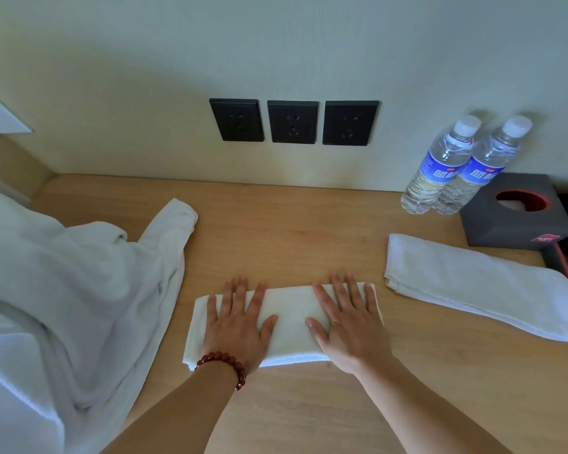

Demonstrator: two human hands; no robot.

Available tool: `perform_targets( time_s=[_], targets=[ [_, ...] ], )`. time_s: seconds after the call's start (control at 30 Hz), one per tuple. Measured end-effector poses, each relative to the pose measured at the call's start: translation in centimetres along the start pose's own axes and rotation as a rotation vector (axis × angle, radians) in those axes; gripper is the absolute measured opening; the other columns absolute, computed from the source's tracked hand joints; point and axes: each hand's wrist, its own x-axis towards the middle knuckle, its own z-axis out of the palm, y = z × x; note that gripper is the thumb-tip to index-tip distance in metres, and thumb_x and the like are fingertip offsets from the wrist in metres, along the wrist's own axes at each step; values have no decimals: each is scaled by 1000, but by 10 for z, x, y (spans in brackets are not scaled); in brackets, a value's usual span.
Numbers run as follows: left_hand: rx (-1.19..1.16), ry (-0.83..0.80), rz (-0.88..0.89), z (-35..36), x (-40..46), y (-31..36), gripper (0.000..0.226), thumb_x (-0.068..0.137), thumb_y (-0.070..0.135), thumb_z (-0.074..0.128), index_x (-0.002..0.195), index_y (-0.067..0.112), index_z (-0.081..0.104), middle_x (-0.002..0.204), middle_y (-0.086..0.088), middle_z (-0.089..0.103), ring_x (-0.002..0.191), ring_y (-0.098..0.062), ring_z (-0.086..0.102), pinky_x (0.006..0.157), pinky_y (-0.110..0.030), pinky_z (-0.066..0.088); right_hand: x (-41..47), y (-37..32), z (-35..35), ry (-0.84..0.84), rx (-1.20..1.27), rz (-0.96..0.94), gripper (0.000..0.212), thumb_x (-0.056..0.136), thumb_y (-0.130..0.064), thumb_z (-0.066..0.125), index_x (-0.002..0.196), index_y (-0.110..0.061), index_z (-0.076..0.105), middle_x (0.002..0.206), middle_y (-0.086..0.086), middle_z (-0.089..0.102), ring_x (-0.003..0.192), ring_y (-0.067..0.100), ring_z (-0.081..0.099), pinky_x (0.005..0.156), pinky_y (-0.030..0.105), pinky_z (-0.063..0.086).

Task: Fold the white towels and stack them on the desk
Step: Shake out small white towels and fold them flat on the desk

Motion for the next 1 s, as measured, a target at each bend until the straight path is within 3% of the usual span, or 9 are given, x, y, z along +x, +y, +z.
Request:
perform_targets(
  time_s=[0.13, 0.4, 0.67, 0.83, 1.0],
  targets=[
    [-14, 27, 8, 0, 1, 0, 68, 95, 66, 1, 156, 38, -12, 167, 2, -12, 151, -20, -20, 122, -52, -6, 5, -28, -4, 27, 35, 35, 66, 99, -62, 25, 152, -27, 42, 162, 9, 31, 153, 29, 18, 120, 57, 12],
    [-34, 25, 28, -2, -1, -2, 61, 101, 49, 7, 155, 38, -16, 165, 4, -20, 149, -18, -26, 123, -49, -7, 9, -57, 7, -20, 61, -14, 68, 97, -71, 14, 157, -41, 17, 168, 1, 13, 155, 29, 0, 122, 57, -3],
    [-35, 22, 17, 0, -1, -3, 59, 102, 50, 7, 155, 39, -16, 165, 4, -19, 149, -19, -25, 123, -51, -6, 6, -34, -1, -52, 35, 29, 73, 93, -78, 11, 158, -44, 8, 169, -2, 1, 155, 29, -11, 121, 57, -11],
    [-22, 5, 11, -1, 1, -3, 60, 100, 52, 3, 154, 40, -19, 165, 4, -21, 149, -21, -27, 122, -53, -7, 3, -12, -3, -28, 1, 81, 75, 94, -77, 11, 158, -38, 23, 167, 1, 17, 155, 31, 5, 124, 55, 3],
    [2, 3, 1, -2, 0, -3, 61, 98, 58, -3, 152, 41, -23, 163, 2, -26, 147, -24, -31, 120, -56, -11, -3, 5, -7, -12, -35, 112, 76, 94, -77, 10, 159, -39, 17, 168, 0, 14, 155, 29, 6, 123, 55, 2]
  ],
)
